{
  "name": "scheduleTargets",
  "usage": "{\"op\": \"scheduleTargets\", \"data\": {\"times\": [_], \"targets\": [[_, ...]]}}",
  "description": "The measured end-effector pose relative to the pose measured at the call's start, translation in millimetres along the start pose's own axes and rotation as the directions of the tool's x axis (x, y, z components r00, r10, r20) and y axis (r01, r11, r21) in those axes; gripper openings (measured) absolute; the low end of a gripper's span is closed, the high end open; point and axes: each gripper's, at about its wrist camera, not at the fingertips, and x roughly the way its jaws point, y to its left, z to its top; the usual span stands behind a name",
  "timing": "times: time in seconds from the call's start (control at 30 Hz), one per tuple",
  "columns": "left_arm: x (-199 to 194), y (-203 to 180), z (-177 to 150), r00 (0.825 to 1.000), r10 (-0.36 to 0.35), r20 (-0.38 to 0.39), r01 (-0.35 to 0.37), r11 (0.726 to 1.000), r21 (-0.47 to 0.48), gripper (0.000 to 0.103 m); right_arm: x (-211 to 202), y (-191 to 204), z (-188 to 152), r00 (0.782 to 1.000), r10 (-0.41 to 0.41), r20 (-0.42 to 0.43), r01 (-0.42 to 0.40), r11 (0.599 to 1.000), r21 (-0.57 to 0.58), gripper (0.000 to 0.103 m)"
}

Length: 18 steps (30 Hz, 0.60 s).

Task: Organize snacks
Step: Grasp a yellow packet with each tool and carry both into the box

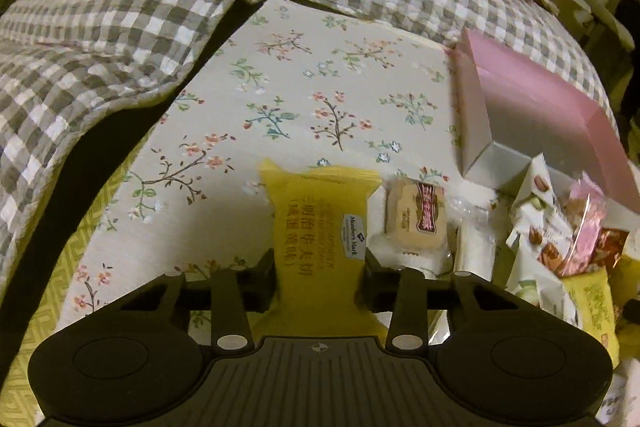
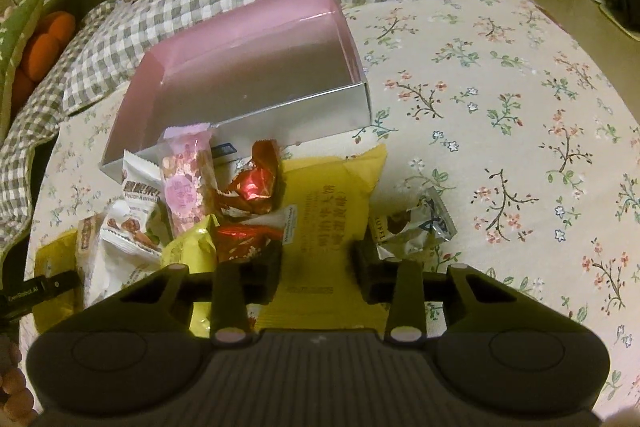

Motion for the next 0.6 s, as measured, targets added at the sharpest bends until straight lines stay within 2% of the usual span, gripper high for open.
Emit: {"op": "scheduleTargets", "data": {"times": [0.4, 0.6], "targets": [[-18.7, 6.0, 6.6, 0.998, -0.033, 0.052, 0.035, 0.999, -0.036, 0.035, -9.3, -11.9, 3.3, 0.999, 0.004, 0.043, -0.007, 0.998, 0.063, 0.032], [-29.5, 0.1, 16.3, 0.993, -0.058, 0.1, 0.061, 0.998, -0.032, 0.035, -16.2, -15.7, 11.3, 0.994, 0.005, 0.106, -0.012, 0.998, 0.067, 0.032]]}}
